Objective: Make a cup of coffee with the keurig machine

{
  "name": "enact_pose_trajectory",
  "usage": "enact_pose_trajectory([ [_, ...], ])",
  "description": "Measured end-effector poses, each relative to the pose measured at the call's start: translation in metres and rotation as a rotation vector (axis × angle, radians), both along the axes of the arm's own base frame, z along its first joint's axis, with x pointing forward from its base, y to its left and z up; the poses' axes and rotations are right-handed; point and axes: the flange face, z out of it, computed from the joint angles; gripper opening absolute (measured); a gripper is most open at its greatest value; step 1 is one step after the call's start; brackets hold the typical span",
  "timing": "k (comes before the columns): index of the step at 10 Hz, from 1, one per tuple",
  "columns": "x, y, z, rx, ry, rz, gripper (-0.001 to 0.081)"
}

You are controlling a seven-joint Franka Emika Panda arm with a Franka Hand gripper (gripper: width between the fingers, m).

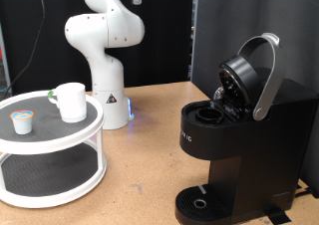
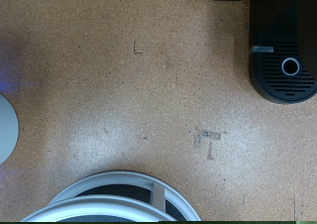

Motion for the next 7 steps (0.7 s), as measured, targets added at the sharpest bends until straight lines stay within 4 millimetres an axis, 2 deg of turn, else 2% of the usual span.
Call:
enact_pose_trajectory([
  [2, 0.0, -0.01, 0.001, 0.026, -0.013, 0.019, 0.0805],
  [6, -0.012, -0.077, 0.002, 0.063, -0.031, 0.067, 0.0805],
  [7, -0.014, -0.084, 0.002, 0.062, -0.032, 0.07, 0.0805],
])
